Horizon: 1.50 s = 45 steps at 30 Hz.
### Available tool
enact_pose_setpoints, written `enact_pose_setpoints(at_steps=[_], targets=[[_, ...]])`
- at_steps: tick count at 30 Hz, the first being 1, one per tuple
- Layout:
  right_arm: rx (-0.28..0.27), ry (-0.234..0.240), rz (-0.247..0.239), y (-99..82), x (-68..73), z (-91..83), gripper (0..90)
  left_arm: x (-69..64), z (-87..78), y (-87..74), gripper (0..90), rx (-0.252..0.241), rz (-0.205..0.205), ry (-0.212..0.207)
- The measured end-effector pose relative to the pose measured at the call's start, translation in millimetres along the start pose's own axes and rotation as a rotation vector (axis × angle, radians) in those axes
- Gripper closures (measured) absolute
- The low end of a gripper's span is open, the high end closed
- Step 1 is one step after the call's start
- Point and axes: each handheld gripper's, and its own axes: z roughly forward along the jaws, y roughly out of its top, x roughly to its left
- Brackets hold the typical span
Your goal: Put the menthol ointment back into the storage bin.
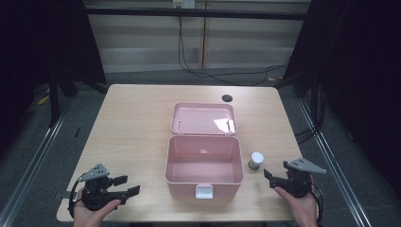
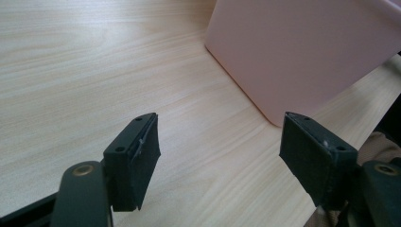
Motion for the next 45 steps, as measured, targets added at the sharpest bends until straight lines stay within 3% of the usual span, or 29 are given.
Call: enact_pose_setpoints(at_steps=[4,5,6,7,8,9,10,12,14,17,20,21,24,25,26,27,32,34,36,40,45], targets=[[-0.021,-0.007,0.007,-0.1,-0.3,-4.0,19.3,-0.7,0.7,0.1,28.7,0.001,-0.001,-0.011],[0.007,-0.009,0.011,-1.1,0.4,-4.6,25.9,-0.6,2.7,0.5,28.2,0.019,0.004,-0.023],[0.007,-0.009,0.011,-1.1,0.4,-4.6,25.9,-0.6,2.7,0.5,28.0,0.019,0.004,-0.023],[0.056,0.017,0.011,-1.5,0.6,-4.2,27.8,-1.1,4.0,0.9,28.0,0.025,0.016,-0.026],[0.056,0.017,0.011,-1.5,0.6,-4.2,27.8,-1.1,4.0,0.9,27.8,0.025,0.016,-0.026],[0.041,0.06,0.009,0.9,0.4,-6.1,29.0,-1.1,4.7,0.7,27.7,0.034,0.013,-0.026],[0.041,0.06,0.009,0.9,0.4,-6.1,29.0,-1.1,4.7,0.7,27.7,0.034,0.013,-0.026],[0.02,0.127,0.026,5.0,-1.7,-9.2,37.9,-0.4,4.1,0.2,27.6,0.033,0.011,-0.026],[0.021,0.144,0.001,7.2,-1.5,-10.2,39.1,-0.7,3.9,0.4,27.2,0.027,0.006,-0.025],[0.028,0.173,0.024,9.6,-1.4,-12.2,41.5,-1.6,3.3,-0.4,26.3,0.027,0.008,-0.025],[0.021,0.167,0.009,12.4,-1.0,-14.3,42.5,-1.3,2.4,0.1,25.9,0.025,0.01,-0.024],[0.015,0.16,-0.032,16.0,2.3,-17.3,42.9,-1.7,2.4,-0.3,25.9,0.023,0.008,-0.025],[0.008,0.151,-0.052,18.6,5.6,-19.3,44.0,-1.3,2.7,-0.5,25.8,0.025,0.006,-0.026],[0.035,0.189,-0.029,22.6,6.5,-18.9,46.1,-1.2,3.0,0.4,25.8,0.023,0.007,-0.024],[0.035,0.189,-0.029,22.6,6.5,-18.9,46.1,-1.2,3.0,0.4,25.8,0.023,0.007,-0.024],[0.066,0.224,-0.02,28.5,6.0,-16.8,45.8,-1.5,2.3,0.9,25.8,0.025,0.014,-0.029],[0.116,0.234,-0.041,42.7,7.7,-13.4,34.7,-0.8,1.1,1.2,25.8,0.018,0.01,-0.024],[0.124,0.23,-0.056,45.5,8.8,-13.3,33.9,-0.9,1.7,1.1,25.9,0.023,0.015,-0.024],[0.141,0.261,-0.096,54.0,12.0,-13.6,28.0,-1.9,2.8,1.3,25.9,0.03,0.023,-0.026],[0.146,0.268,-0.11,63.3,12.8,-12.5,25.9,-1.7,3.1,1.0,25.9,0.031,0.021,-0.025],[0.198,0.28,-0.12,77.8,12.6,-5.2,25.6,-1.7,3.6,1.1,26.0,0.035,0.023,-0.026]])
